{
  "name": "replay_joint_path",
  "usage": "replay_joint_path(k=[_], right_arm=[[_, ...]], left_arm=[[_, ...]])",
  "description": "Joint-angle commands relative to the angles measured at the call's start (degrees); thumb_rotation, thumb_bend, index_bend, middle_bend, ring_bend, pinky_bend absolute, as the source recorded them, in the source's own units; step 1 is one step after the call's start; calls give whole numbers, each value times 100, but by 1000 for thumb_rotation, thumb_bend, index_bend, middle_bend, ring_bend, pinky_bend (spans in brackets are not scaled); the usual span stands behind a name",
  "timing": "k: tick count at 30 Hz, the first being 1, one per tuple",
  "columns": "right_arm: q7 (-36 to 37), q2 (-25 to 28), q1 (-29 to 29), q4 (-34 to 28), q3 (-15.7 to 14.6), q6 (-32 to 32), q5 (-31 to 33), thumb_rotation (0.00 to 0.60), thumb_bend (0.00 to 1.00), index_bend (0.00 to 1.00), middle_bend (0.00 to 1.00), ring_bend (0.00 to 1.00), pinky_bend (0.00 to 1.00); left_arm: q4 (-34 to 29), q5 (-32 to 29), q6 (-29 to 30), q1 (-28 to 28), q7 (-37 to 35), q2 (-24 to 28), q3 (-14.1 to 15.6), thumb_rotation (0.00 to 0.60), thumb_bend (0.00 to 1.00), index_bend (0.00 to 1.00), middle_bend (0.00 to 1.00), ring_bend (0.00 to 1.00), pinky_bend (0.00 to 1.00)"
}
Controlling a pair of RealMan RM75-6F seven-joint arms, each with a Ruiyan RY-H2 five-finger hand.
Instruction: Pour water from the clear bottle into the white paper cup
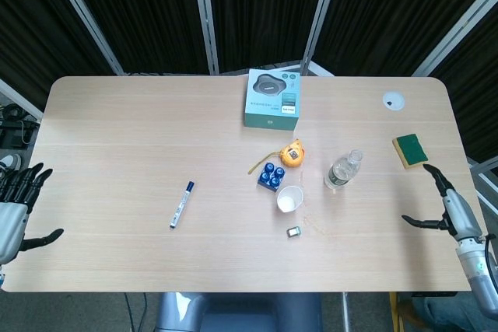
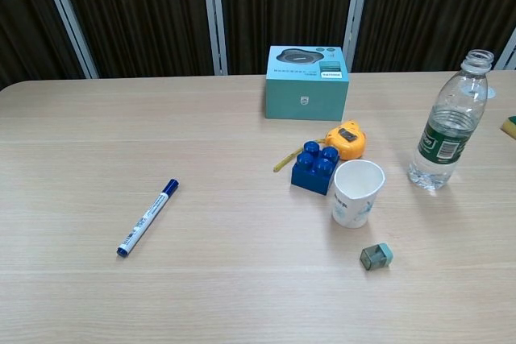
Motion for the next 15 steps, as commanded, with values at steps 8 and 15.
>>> replay_joint_path(k=[8, 15], right_arm=[[1371, -1346, 931, 1950, 112, -1385, -277, 600, 0, 0, 0, 0, 0], [1654, -1783, 1272, 2333, 132, -1556, -511, 600, 0, 0, 0, 0, 0]], left_arm=[[27, -239, -233, -99, 171, -63, -31, 600, 0, 0, 0, 0, 0], [45, -383, -380, -157, 297, -137, -39, 600, 0, 0, 0, 0, 0]])
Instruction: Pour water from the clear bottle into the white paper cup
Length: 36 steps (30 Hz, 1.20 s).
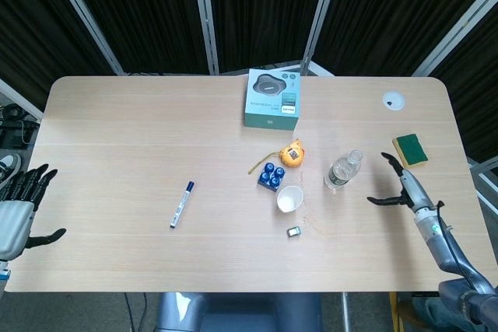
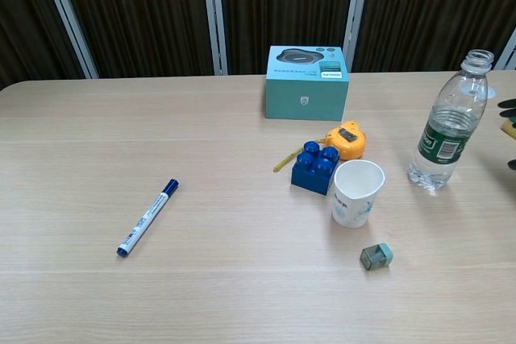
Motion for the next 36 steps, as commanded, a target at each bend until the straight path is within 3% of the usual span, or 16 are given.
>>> replay_joint_path(k=[1, 27, 32, 36], right_arm=[[147, -204, 160, 183, 33, -99, -86, 600, 0, 0, 0, 0, 0], [819, -1400, 820, 1384, 181, -320, -165, 600, 0, 0, 2, 0, 0], [833, -1648, 817, 1590, 368, -310, 67, 600, 0, 18, 107, 59, 0], [942, -1771, 841, 1658, 434, -402, 163, 600, 0, 135, 242, 185, 45]], left_arm=[[3, -46, -40, -23, 18, -16, -10, 600, 0, 0, 0, 0, 0], [100, -382, -319, -159, 169, -117, -50, 600, 0, 0, 0, 0, 0], [116, -415, -356, -178, 141, -114, -56, 600, 0, 0, 0, 0, 0], [138, -435, -389, -201, 133, -116, -62, 600, 0, 0, 0, 0, 0]])
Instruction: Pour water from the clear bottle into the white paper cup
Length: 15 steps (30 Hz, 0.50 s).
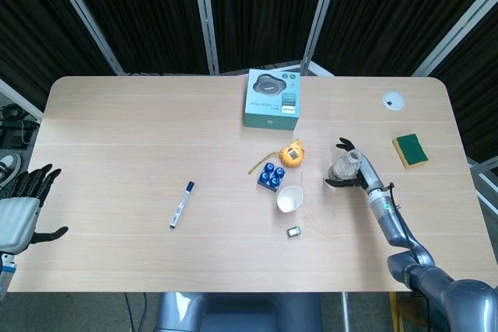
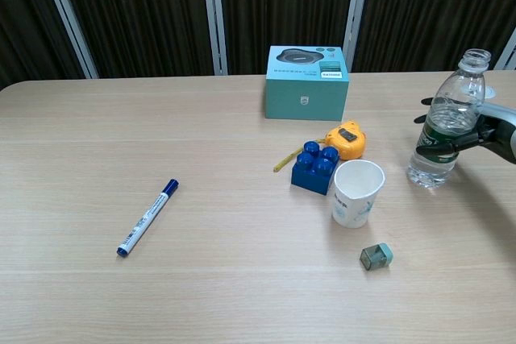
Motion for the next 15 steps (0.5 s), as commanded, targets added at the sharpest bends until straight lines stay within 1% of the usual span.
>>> replay_joint_path(k=[1, 2, 3, 4, 6, 7, 10, 13, 15], right_arm=[[48, -88, 19, 79, 47, -18, 34, 600, 0, 176, 283, 225, 107], [42, -117, 23, 105, 58, 7, 37, 600, 0, 210, 312, 252, 156], [40, -145, 27, 129, 69, 25, 43, 600, 2, 274, 357, 299, 223], [35, -171, 32, 155, 82, 34, 53, 600, 25, 350, 403, 346, 272], [-14, -203, 59, 212, 86, -39, 74, 600, 115, 470, 484, 428, 325], [-75, -230, 64, 255, 104, -41, 99, 600, 187, 523, 529, 471, 349], [-286, -340, 42, 369, 210, 61, 216, 600, 336, 584, 596, 532, 398], [-442, -340, 2, 345, 279, 245, 259, 600, 402, 588, 601, 537, 410], [-505, -276, -34, 260, 297, 398, 243, 600, 412, 588, 601, 537, 412]], left_arm=[[6, -6, -8, -8, 0, -3, -2, 600, 0, 0, 0, 0, 0], [5, -7, -10, -10, -2, -3, -2, 600, 0, 0, 0, 0, 0], [4, -9, -11, -11, -4, -2, -2, 600, 0, 0, 0, 0, 0], [3, -10, -12, -12, -6, -1, -2, 600, 0, 0, 0, 0, 0], [-7, -14, -12, -13, -23, 4, -1, 600, 0, 0, 0, 0, 0], [-10, -14, -12, -13, -29, 7, -1, 600, 0, 0, 0, 0, 0], [-25, 3, -3, -7, -57, 19, 8, 600, 0, 0, 0, 0, 0], [-41, 25, 9, 0, -93, 38, 17, 600, 0, 0, 0, 0, 0], [-55, 46, 13, 2, -126, 48, 25, 600, 0, 0, 0, 0, 0]])
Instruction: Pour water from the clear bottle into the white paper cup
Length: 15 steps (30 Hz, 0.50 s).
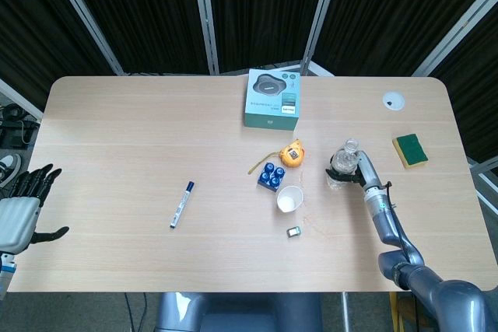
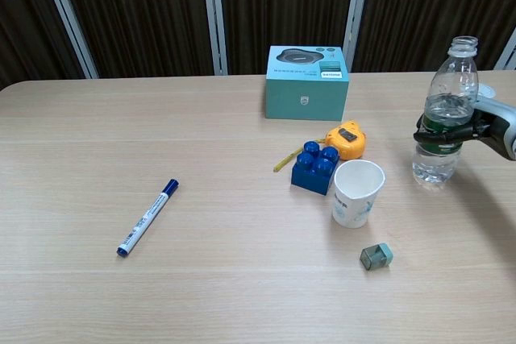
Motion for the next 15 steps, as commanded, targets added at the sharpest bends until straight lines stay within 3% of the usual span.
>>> replay_joint_path(k=[1, 8, 15], right_arm=[[-157, 123, -88, -176, 48, 327, -23, 600, 415, 588, 601, 537, 413], [-943, 690, -313, -764, -31, 1122, -262, 600, 433, 589, 601, 537, 417], [-2980, 1136, -587, -1205, -158, 1716, -337, 600, 434, 592, 606, 540, 420]], left_arm=[[-20, 37, 12, 6, -50, 19, 11, 600, 0, 0, 0, 0, 0], [-72, 218, 60, 9, -225, 100, 41, 600, 0, 0, 0, 0, 0], [-129, 465, 210, 53, -442, 227, 74, 600, 0, 0, 0, 0, 0]])
